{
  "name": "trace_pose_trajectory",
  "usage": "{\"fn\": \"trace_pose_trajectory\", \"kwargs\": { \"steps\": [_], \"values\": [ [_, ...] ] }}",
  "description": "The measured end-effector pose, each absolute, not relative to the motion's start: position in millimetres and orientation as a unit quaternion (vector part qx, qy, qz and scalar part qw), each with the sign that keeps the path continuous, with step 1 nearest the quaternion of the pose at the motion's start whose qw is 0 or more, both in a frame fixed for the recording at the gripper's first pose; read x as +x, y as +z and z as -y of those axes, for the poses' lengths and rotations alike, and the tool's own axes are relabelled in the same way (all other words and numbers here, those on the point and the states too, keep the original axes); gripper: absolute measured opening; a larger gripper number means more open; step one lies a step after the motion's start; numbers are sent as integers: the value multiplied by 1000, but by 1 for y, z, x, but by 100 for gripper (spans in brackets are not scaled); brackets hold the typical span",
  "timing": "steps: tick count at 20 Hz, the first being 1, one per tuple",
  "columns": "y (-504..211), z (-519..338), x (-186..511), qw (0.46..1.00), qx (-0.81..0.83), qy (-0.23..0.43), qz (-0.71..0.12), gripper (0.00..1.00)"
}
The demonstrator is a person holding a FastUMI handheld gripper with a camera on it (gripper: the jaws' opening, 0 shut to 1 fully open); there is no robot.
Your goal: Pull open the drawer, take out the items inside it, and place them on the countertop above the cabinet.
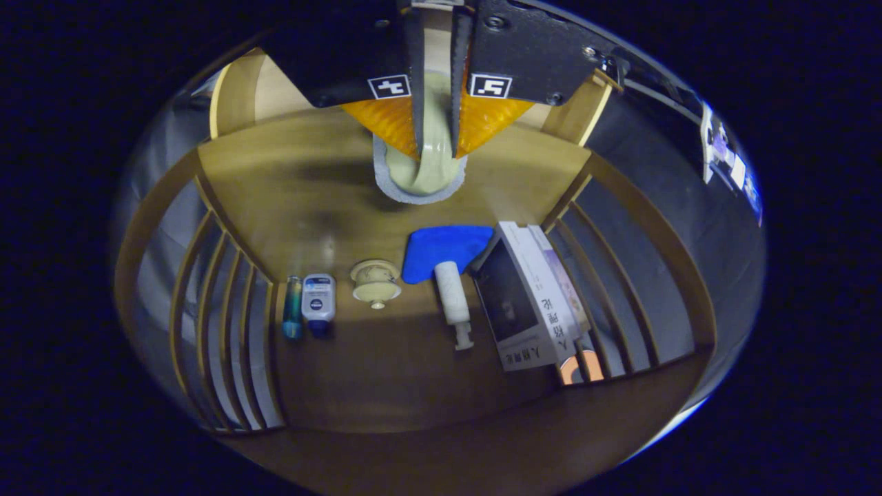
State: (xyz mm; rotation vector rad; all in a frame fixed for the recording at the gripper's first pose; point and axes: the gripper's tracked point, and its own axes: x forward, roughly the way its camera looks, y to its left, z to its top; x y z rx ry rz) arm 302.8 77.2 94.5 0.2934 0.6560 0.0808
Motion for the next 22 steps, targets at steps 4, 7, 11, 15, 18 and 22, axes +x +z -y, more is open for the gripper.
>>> {"fn": "trace_pose_trajectory", "kwargs": {
  "steps": [4, 7, 11, 15, 18, 22],
  "values": [
    [87, -84, 332, 929, 163, 44, -329, 18],
    [77, -82, 346, 925, 172, 36, -337, 18],
    [69, -78, 357, 921, 190, 33, -338, 18],
    [62, -77, 361, 915, 206, 32, -345, 18],
    [61, -76, 363, 916, 208, 30, -341, 18],
    [58, -72, 365, 915, 209, 23, -344, 20]
  ]
}}
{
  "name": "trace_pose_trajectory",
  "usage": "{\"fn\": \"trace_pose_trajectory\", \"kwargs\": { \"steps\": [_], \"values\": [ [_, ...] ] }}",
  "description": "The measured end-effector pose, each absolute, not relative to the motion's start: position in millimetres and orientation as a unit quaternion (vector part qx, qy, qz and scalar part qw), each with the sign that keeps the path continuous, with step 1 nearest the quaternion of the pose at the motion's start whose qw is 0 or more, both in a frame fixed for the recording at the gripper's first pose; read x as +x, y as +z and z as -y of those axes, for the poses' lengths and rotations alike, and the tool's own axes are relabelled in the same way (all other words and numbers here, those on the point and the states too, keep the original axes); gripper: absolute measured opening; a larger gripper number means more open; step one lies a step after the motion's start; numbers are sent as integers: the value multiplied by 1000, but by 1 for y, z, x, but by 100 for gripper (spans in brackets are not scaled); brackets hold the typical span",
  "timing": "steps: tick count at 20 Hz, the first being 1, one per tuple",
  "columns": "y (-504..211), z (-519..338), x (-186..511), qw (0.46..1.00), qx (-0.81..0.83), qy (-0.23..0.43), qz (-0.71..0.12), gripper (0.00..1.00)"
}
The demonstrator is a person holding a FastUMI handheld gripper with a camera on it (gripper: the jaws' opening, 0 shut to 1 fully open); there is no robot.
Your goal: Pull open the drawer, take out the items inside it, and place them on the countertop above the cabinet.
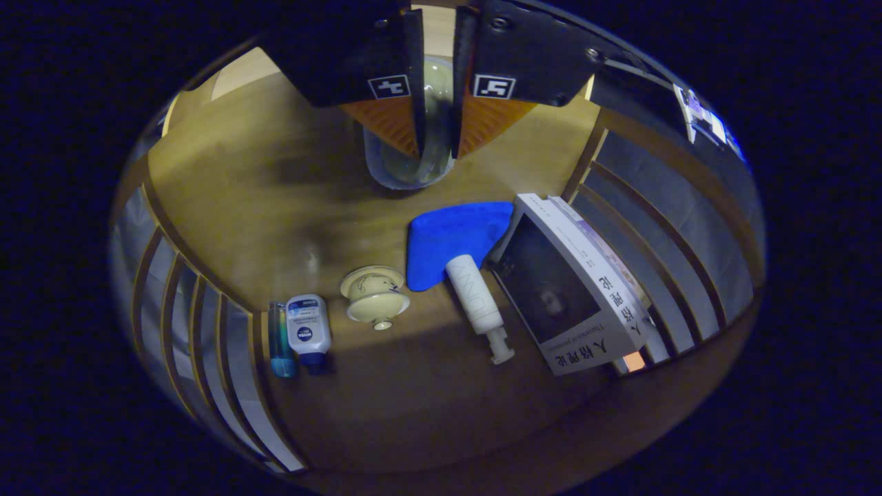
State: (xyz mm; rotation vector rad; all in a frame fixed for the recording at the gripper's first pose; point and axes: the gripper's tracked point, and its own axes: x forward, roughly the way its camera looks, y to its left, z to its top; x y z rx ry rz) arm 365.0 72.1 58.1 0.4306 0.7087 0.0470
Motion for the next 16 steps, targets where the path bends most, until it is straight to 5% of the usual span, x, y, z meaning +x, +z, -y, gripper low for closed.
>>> {"fn": "trace_pose_trajectory", "kwargs": {
  "steps": [6, 16],
  "values": [
    [60, -67, 363, 929, 145, 17, -341, 64],
    [69, -49, 348, 929, 49, -22, -365, 66]
  ]
}}
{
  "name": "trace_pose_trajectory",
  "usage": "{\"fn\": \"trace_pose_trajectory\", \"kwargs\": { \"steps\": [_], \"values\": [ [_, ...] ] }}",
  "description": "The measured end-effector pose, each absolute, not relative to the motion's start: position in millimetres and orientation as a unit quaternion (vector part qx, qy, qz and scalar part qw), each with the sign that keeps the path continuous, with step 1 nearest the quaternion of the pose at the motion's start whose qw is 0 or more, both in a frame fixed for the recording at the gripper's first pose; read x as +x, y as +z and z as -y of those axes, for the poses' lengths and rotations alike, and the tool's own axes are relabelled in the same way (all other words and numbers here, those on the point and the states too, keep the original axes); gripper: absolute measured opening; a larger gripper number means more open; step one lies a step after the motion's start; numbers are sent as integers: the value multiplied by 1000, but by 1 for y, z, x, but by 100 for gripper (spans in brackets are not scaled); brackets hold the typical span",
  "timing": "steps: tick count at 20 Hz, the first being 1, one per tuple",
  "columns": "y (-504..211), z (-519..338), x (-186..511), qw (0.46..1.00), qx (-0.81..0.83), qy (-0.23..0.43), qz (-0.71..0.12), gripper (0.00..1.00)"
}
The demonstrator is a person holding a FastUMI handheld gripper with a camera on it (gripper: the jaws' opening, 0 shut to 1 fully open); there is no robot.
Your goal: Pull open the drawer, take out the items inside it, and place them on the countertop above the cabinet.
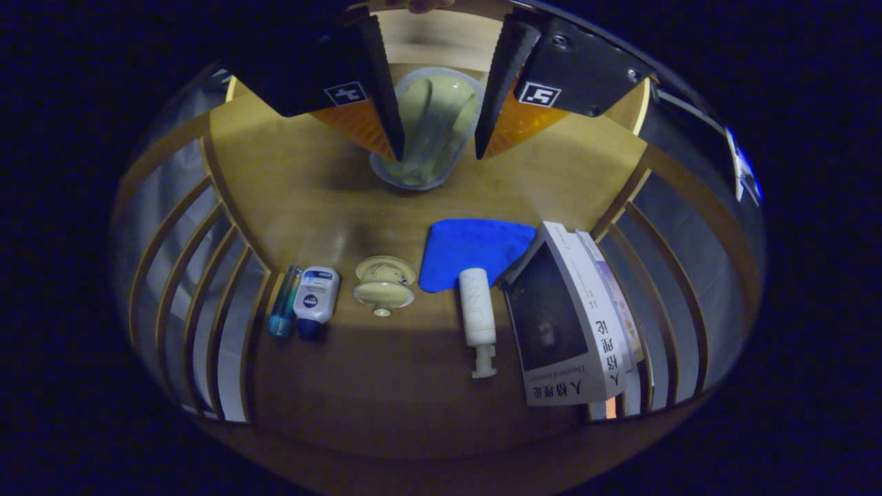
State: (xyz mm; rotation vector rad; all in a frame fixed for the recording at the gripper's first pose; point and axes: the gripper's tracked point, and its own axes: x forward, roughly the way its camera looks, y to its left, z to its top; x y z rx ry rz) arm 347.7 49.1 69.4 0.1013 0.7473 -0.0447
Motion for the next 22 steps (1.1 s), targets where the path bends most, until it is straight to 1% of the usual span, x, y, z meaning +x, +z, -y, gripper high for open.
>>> {"fn": "trace_pose_trajectory", "kwargs": {
  "steps": [2, 5, 11, 14, 16, 19, 22],
  "values": [
    [72, -49, 340, 929, 47, -21, -365, 66],
    [76, -58, 312, 935, 72, 0, -348, 66],
    [82, -74, 207, 966, 86, 32, -241, 66],
    [76, -86, 147, 981, 70, 39, -178, 86],
    [64, -88, 115, 989, 46, 27, -137, 99],
    [40, -95, 76, 996, 21, 5, -88, 99],
    [14, -114, 57, 999, 13, 17, -32, 99]
  ]
}}
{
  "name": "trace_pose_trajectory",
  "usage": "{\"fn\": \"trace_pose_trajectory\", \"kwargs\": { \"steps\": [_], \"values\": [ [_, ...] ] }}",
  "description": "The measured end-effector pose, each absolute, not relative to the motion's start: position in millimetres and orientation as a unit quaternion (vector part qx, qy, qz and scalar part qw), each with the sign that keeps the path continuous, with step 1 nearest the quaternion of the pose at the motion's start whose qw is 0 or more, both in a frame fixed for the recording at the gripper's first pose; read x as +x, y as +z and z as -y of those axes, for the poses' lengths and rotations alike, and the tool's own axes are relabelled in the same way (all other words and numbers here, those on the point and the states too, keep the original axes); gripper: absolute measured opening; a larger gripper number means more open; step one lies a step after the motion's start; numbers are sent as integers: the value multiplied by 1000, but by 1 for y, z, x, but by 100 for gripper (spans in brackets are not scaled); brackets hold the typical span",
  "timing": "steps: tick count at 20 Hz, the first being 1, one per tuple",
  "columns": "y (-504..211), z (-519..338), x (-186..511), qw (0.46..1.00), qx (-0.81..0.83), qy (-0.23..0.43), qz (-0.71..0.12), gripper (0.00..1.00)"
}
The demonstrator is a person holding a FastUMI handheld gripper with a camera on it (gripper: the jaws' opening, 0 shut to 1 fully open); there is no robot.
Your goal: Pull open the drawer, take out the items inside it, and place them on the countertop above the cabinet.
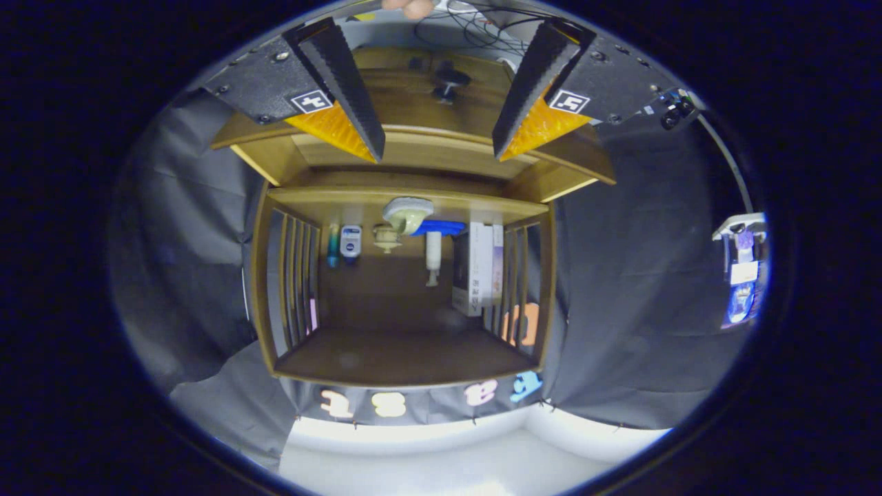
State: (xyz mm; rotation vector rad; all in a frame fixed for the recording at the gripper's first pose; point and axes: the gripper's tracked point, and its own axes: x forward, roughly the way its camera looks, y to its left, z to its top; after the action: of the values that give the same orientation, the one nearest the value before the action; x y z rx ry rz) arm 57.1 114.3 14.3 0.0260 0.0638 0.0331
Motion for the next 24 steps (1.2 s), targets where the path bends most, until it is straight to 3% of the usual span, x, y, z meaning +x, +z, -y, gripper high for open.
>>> {"fn": "trace_pose_trajectory", "kwargs": {
  "steps": [4, 8, 17, 24],
  "values": [
    [-35, -104, 56, 998, -9, -30, -50, 100],
    [-54, -106, 73, 996, 51, -40, -54, 100],
    [-68, -93, 100, 993, 11, -109, -44, 100],
    [-69, -88, 107, 994, 4, -101, -42, 100]
  ]
}}
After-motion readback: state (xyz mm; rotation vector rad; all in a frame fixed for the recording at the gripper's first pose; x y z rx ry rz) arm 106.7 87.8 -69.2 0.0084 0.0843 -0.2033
